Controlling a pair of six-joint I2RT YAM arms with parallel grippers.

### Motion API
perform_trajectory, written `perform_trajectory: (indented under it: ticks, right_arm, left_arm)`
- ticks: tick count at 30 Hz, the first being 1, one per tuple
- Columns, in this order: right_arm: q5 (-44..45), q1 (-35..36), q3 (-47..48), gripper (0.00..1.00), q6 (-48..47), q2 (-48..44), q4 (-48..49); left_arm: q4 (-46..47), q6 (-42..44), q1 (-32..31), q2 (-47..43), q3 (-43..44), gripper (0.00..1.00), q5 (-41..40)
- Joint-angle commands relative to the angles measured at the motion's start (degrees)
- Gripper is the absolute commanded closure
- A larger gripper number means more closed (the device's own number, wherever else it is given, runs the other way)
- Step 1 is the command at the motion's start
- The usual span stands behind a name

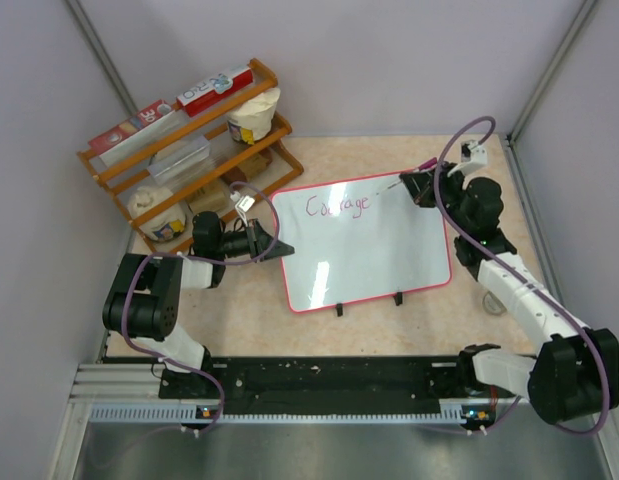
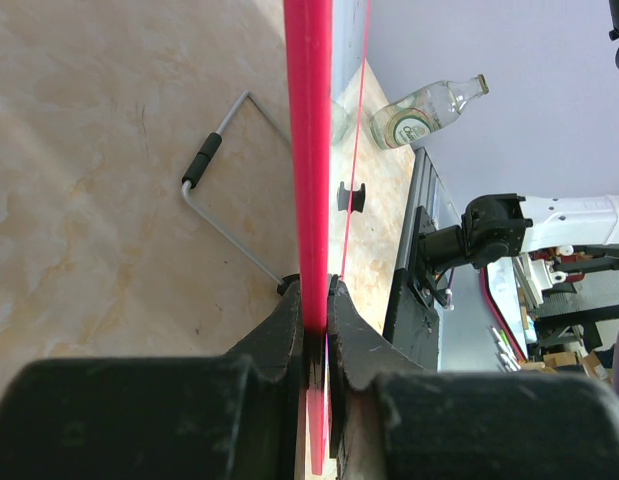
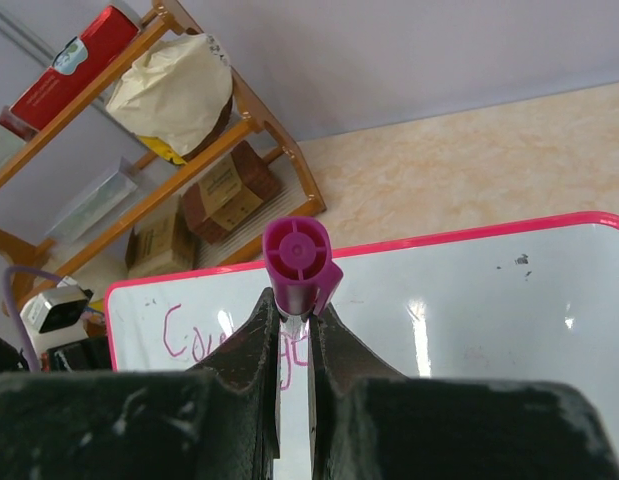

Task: Write a sentence on the whiteboard
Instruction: Write with the whiteboard marker on the whiteboard.

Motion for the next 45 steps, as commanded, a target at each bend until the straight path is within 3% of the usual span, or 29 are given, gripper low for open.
perform_trajectory:
  ticks: [1, 12, 45]
  right_arm:
    - [2.1, -0.2, 2.9, 1.00, -1.8, 1.2, 3.0]
    - [5.0, 0.2, 1.4, 1.00, -1.4, 3.6, 7.9]
    - [5.5, 0.2, -3.1, 1.00, -2.4, 5.8, 8.1]
  left_arm:
    - [0.6, 4.0, 0.1, 0.0, 1.1, 1.00, -4.5]
    - [1.0, 3.9, 0.1, 0.0, 1.0, 1.00, -4.3]
    - [1.9, 3.3, 0.1, 0.3, 0.9, 1.00, -4.1]
